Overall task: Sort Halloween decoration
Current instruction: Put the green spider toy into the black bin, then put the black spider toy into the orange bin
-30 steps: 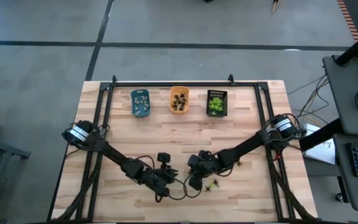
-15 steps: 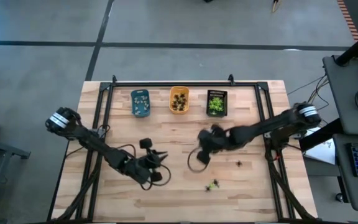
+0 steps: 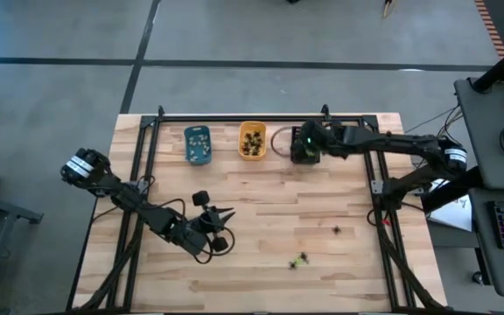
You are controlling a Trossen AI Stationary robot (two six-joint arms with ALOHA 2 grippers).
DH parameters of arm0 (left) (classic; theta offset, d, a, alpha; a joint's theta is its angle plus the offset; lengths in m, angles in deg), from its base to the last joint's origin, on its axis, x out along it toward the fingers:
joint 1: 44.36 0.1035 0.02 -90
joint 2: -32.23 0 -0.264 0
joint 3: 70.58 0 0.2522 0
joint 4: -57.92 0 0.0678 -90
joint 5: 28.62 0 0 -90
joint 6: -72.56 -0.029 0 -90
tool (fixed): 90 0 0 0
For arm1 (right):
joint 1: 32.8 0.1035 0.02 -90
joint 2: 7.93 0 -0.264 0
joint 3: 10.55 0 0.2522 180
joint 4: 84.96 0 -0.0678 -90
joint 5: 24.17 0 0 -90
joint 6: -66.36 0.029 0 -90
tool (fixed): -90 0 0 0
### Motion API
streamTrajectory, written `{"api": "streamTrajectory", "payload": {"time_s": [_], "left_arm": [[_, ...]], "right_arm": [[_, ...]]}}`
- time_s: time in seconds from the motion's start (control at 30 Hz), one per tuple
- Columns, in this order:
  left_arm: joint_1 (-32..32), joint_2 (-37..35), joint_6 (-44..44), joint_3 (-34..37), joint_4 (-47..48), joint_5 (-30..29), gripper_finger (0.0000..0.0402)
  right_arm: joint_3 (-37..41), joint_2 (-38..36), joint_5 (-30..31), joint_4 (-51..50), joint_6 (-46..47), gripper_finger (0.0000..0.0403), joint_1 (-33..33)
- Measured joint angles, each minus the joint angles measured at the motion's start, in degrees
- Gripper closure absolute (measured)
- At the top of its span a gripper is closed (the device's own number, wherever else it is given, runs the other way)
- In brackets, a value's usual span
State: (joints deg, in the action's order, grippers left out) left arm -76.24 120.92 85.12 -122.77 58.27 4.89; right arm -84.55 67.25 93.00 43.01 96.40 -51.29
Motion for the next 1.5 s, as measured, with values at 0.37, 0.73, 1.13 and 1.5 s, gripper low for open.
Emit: {"api": "streamTrajectory", "payload": {"time_s": [0.37,0.73,1.13,1.5], "left_arm": [[0.1,0.2,-2.0,-0.3,0.1,-0.1,0.0362],[0.1,0.2,-1.5,-0.3,-0.3,-0.1,0.0362],[0.1,0.2,3.8,-0.3,-0.8,0.0,0.0362],[0.1,0.3,5.2,-1.0,-1.2,0.0,0.0362]], "right_arm": [[0.1,3.8,0.3,4.2,-5.3,0.0334,-5.2],[-0.5,0.0,-11.2,4.3,-6.6,0.031,-2.1],[-0.5,-1.1,-23.2,4.2,2.3,0.031,18.3],[-0.5,-1.1,-23.2,-3.8,18.5,0.0309,32.5]]}}
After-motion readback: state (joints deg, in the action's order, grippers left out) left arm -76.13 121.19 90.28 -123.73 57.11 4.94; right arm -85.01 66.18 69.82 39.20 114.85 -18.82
